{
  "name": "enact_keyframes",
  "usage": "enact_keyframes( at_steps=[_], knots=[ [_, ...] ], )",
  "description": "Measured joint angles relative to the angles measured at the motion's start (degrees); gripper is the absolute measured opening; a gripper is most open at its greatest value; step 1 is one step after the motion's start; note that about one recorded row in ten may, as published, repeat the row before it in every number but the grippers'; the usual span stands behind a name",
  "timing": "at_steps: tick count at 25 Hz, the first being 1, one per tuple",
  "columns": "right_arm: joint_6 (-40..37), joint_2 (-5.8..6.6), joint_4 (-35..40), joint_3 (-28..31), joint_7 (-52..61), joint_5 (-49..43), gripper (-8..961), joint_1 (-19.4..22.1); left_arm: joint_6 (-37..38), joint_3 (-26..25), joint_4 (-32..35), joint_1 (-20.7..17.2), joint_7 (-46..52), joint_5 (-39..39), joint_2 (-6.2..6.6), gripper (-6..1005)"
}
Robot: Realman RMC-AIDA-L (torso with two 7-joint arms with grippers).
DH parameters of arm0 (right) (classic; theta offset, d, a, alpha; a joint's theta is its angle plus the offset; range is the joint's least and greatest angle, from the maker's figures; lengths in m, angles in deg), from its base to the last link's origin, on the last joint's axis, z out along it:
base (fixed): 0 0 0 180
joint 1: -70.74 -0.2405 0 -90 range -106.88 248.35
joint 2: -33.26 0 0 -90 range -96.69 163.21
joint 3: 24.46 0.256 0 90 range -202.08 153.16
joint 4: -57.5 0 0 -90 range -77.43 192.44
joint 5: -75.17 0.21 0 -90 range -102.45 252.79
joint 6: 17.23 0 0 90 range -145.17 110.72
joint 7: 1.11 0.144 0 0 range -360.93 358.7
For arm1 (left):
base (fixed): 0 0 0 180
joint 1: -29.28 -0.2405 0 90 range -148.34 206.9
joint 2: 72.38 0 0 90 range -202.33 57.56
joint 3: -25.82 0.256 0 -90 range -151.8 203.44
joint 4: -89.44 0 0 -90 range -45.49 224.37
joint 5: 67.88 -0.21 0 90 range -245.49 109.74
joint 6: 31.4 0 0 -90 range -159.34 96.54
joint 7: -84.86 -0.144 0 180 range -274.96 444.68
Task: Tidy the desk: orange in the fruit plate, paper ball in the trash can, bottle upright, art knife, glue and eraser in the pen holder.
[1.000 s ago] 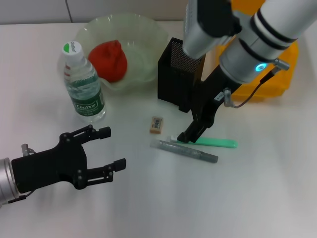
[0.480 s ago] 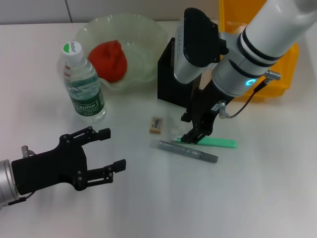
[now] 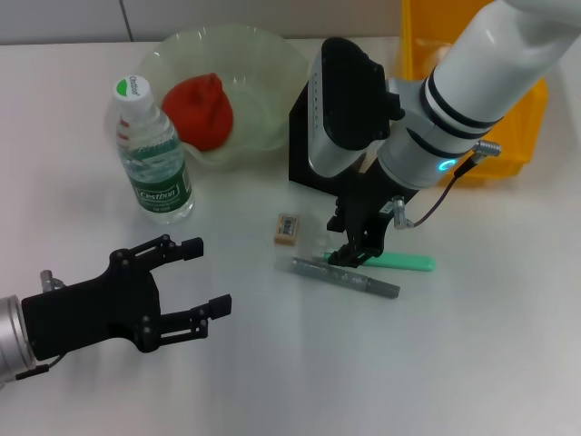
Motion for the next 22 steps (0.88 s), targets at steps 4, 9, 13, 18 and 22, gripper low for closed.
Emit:
enact_keyframes(
  at_steps=[4,9,13,18,22],
  knots=[
    [1.1,0.00,-0.2,-1.5,0.0,0.1,432,0.0,0.0,0.0,-0.2,0.0,0.0,0.0,0.00,841],
    [1.6,0.00,-0.2,-2.4,-0.1,0.4,397,0.0,-0.1,0.0,-0.2,0.0,0.0,0.0,0.00,841],
    [2.4,0.00,-0.2,-4.0,-0.3,0.7,386,0.0,-0.2,-0.1,-0.2,0.0,0.0,0.0,0.00,841],
    [3.5,0.00,-0.3,-5.7,-0.4,1.3,386,0.0,-0.2,-0.3,-0.2,0.0,0.0,0.1,0.00,841],
    [4.1,0.00,-0.3,-6.5,-0.5,1.4,376,0.0,-0.2,-0.4,-0.2,0.1,0.0,0.1,-0.04,841]
  ],
)
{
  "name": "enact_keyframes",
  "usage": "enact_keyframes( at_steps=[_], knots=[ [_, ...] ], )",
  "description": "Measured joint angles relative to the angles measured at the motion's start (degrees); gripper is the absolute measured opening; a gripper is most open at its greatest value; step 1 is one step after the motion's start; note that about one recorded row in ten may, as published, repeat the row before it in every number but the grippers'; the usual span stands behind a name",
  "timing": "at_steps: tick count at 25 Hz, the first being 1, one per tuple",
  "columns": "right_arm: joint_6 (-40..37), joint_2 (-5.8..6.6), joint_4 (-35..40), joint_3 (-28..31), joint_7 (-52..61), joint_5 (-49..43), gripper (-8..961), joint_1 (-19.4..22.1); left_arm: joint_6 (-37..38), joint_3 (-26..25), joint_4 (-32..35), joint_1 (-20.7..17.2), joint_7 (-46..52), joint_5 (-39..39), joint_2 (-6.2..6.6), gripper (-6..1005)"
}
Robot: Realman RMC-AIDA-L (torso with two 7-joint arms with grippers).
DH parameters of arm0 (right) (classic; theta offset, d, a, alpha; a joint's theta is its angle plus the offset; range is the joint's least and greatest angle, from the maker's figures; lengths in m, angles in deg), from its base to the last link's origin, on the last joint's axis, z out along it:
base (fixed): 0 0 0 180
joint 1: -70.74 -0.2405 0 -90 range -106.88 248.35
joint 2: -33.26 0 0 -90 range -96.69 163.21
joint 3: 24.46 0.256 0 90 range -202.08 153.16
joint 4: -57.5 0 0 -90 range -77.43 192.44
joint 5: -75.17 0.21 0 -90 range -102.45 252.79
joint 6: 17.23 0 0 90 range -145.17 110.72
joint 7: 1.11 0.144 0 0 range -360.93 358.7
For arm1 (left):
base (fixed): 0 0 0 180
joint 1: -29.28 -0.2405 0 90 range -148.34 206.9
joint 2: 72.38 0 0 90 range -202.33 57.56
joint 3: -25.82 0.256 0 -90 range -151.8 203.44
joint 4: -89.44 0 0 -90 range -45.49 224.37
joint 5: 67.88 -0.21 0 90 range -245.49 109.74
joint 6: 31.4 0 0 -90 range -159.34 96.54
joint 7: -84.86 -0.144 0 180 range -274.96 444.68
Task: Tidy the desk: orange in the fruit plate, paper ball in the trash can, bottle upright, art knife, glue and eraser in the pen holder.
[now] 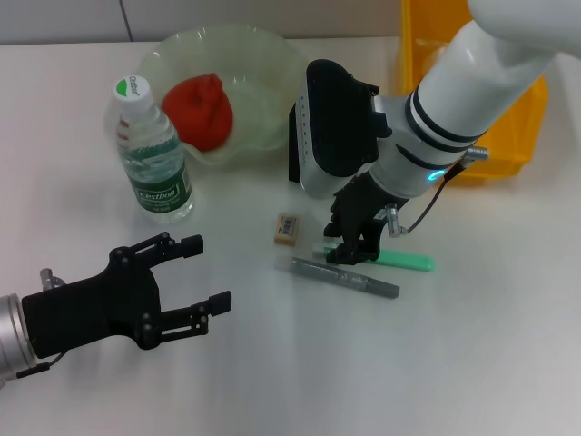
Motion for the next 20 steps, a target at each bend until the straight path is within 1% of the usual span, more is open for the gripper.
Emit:
enact_keyframes(
  at_steps=[6,20],
  knots=[
    [0.2,0.00,0.0,-1.0,0.0,0.0,315,0.0,-0.1,-0.1,0.0,0.2,0.0,0.0,-0.04,841],
    [1.0,0.00,-1.0,-1.2,0.1,0.7,260,0.0,-0.2,-0.1,0.0,0.3,0.0,0.0,-0.03,840]
  ],
)
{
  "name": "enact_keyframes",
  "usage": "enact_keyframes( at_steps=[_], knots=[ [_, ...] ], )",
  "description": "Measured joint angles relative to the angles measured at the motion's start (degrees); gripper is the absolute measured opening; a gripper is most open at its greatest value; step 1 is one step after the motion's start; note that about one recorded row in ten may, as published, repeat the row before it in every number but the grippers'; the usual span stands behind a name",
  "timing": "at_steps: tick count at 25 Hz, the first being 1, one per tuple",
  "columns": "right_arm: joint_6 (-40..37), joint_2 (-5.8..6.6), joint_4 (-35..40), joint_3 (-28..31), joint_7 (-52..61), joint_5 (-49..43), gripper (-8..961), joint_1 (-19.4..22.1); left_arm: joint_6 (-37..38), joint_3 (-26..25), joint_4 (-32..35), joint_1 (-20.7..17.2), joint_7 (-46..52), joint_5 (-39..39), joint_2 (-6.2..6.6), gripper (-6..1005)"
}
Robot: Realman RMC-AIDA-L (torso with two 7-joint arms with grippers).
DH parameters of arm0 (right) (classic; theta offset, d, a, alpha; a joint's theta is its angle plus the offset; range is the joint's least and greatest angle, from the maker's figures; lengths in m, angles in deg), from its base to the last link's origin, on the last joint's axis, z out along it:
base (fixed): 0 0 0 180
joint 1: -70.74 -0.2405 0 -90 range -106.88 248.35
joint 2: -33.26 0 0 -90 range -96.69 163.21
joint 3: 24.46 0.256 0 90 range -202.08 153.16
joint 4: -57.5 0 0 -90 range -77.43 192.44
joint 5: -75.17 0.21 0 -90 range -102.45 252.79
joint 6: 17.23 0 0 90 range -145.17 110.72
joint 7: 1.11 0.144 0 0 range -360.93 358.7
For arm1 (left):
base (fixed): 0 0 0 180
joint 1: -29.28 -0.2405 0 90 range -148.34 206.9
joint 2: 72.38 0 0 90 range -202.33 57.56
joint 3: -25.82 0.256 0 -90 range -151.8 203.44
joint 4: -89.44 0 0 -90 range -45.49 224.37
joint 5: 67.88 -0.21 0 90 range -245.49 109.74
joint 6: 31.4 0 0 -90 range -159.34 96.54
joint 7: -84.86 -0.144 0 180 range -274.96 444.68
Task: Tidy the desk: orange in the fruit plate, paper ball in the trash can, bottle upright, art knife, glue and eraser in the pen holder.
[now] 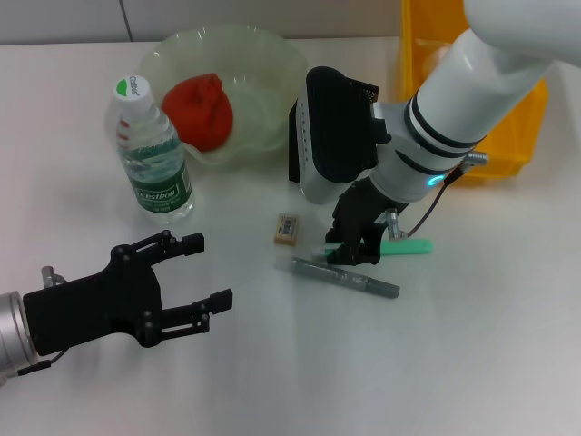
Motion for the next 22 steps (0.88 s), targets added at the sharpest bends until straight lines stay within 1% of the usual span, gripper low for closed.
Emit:
enact_keyframes(
  at_steps=[8,14,18,20,22],
  knots=[
    [0.1,0.00,0.1,-1.0,0.3,0.1,228,0.0,0.0,0.0,0.0,0.0,0.0,0.0,0.08,840],
    [0.0,0.00,1.5,-0.5,0.3,0.8,183,0.6,0.0,0.0,0.0,-0.1,0.0,0.0,0.08,840],
    [-0.7,0.01,3.7,2.6,0.2,1.0,183,1.8,0.1,-0.1,0.0,-0.2,0.0,0.2,0.08,840],
    [-1.6,0.33,6.6,7.5,-1.8,3.3,183,4.1,0.3,-0.1,0.0,-0.3,0.0,0.4,0.08,840],
    [-2.8,0.42,8.6,10.3,-3.3,5.0,183,5.8,0.4,-0.1,0.0,-0.3,0.0,0.4,0.08,840]
  ],
)
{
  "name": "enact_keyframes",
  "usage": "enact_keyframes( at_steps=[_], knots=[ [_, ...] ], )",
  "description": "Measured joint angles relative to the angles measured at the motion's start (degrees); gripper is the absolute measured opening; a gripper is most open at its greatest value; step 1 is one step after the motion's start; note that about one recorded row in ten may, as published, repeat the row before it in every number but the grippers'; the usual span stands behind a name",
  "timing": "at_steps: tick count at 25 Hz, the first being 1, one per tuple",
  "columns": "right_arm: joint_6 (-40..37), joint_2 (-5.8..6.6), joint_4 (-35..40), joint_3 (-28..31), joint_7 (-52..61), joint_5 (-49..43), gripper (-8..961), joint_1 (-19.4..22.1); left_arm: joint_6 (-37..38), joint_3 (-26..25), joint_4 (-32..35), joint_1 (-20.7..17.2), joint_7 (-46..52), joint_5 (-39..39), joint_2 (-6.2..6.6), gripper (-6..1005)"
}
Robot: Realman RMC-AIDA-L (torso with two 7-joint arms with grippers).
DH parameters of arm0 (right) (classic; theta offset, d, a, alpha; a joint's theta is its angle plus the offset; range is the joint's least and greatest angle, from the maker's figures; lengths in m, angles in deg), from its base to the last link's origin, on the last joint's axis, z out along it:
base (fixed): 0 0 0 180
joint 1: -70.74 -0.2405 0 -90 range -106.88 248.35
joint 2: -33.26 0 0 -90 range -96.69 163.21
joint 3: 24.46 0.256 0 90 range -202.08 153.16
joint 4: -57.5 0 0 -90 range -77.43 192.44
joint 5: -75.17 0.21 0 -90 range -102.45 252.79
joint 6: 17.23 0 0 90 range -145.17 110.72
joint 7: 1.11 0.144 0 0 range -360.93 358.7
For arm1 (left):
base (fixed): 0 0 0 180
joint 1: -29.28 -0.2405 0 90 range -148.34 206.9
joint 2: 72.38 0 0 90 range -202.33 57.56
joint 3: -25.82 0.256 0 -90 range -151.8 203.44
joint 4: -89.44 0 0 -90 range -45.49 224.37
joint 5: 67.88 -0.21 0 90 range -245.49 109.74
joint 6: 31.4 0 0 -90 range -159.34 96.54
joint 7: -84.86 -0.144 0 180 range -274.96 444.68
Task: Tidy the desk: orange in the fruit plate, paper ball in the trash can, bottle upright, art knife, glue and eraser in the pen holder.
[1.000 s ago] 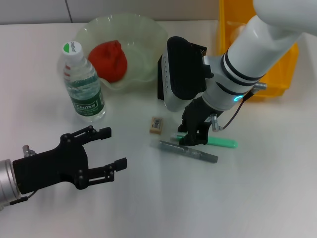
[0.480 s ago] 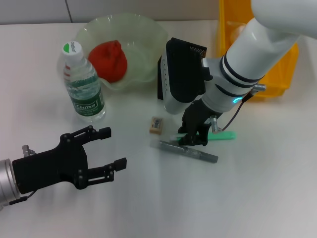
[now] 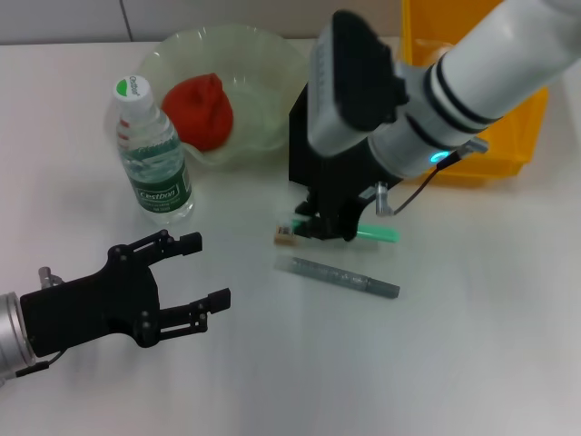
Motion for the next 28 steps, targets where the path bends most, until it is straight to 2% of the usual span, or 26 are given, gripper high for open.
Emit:
enact_keyframes(
  at_steps=[2,3,4,6,7,11,12,13,14,16,18,20,21,22,23,24,28],
  knots=[
    [-0.7,0.05,1.2,1.4,-0.8,0.9,183,1.1,0.3,0.0,0.0,0.0,0.0,0.0,-0.06,840],
    [-2.1,0.08,3.3,3.7,-2.5,3.1,184,3.4,0.5,-0.1,0.0,0.0,0.0,0.1,-0.07,840],
    [-2.1,0.08,3.3,3.7,-2.5,3.1,184,3.4,0.7,-0.1,0.0,0.0,0.0,0.1,-0.08,840],
    [-4.0,0.10,5.1,7.4,-5.4,7.1,184,6.7,0.7,-0.1,0.0,0.0,0.0,0.1,-0.08,840],
    [-4.0,0.10,5.1,7.4,-5.4,7.1,184,6.7,1.3,-0.2,-0.2,0.1,0.0,0.2,-0.09,840],
    [-7.5,0.14,6.0,14.2,-11.7,15.5,184,11.8,1.9,-0.7,-0.8,0.4,0.6,0.3,-0.05,840],
    [-7.5,0.14,6.0,14.2,-11.7,15.5,184,11.8,1.9,-0.7,-0.8,0.4,0.6,0.3,-0.05,840],
    [-8.5,0.19,5.0,16.5,-14.8,19.3,184,14.0,2.2,-0.8,-0.8,0.4,0.8,0.3,-0.05,840],
    [-8.5,0.19,5.0,16.5,-14.8,19.3,184,14.0,2.5,-0.9,-0.8,0.4,0.9,0.3,-0.08,840],
    [-9.2,0.25,1.7,18.6,-20.1,26.0,184,16.9,3.0,-1.0,-1.5,0.4,0.9,0.8,-0.10,840],
    [-9.5,0.26,0.4,19.0,-21.7,27.9,183,17.7,3.0,-1.0,-2.1,0.5,0.8,1.0,-0.11,840],
    [-10.8,0.30,-3.2,20.6,-26.0,32.3,183,19.0,3.1,-1.0,-2.6,0.5,0.7,1.2,-0.11,840],
    [-12.8,0.30,-7.3,22.9,-30.4,35.8,183,19.8,3.1,-1.0,-3.4,0.5,0.4,1.5,-0.15,840],
    [-12.8,0.30,-7.3,22.9,-30.4,35.8,183,19.8,3.1,-1.0,-3.5,0.5,0.4,1.6,-0.15,840],
    [-15.4,0.29,-11.9,25.6,-35.5,38.6,183,20.3,3.1,-1.0,-3.6,0.5,0.4,1.6,-0.17,840],
    [-15.4,0.29,-11.9,25.6,-35.5,38.6,183,20.3,3.1,-1.0,-3.6,0.5,0.4,1.6,-0.17,840],
    [-19.0,0.33,-20.5,32.3,-44.9,40.0,183,20.6,3.8,-1.0,-3.7,0.5,0.6,1.9,-0.18,840]
  ],
)
